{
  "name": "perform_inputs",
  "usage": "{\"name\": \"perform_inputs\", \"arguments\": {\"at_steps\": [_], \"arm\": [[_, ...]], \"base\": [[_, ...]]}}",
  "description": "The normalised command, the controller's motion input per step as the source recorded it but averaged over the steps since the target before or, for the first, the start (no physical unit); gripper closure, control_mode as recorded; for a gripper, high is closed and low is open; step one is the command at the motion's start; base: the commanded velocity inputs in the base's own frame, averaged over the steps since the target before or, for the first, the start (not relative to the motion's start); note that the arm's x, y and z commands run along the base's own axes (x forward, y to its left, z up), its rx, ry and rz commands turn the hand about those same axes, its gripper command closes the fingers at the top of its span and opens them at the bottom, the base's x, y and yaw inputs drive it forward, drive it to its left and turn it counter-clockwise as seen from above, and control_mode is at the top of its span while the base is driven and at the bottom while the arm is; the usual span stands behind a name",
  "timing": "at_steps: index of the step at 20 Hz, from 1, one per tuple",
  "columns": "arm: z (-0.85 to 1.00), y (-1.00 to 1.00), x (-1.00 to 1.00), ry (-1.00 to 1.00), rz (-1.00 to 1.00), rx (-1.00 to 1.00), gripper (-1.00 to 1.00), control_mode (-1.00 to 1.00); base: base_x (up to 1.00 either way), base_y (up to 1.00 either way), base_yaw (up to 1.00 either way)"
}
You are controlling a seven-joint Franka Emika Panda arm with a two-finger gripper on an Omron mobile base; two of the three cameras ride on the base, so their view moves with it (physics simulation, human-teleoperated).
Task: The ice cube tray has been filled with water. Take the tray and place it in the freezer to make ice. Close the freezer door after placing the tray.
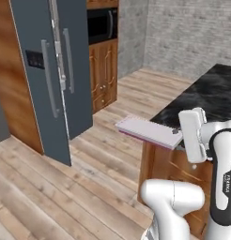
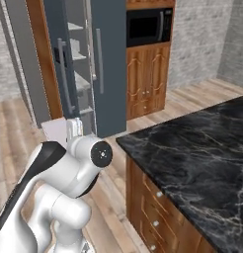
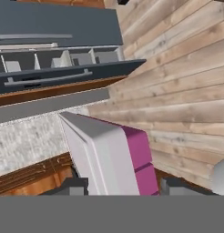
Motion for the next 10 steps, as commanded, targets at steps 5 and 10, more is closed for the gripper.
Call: {"name": "perform_inputs", "arguments": {"at_steps": [5, 10], "arm": [[0.00, 0.00, 0.00, 0.00, 0.00, 0.00, 1.00, 1.00], [0.00, 0.00, 0.00, 0.00, 0.00, 0.00, 1.00, 1.00]], "base": [[0.40, 0.47, -0.30], [0.37, 0.54, -0.31]]}}
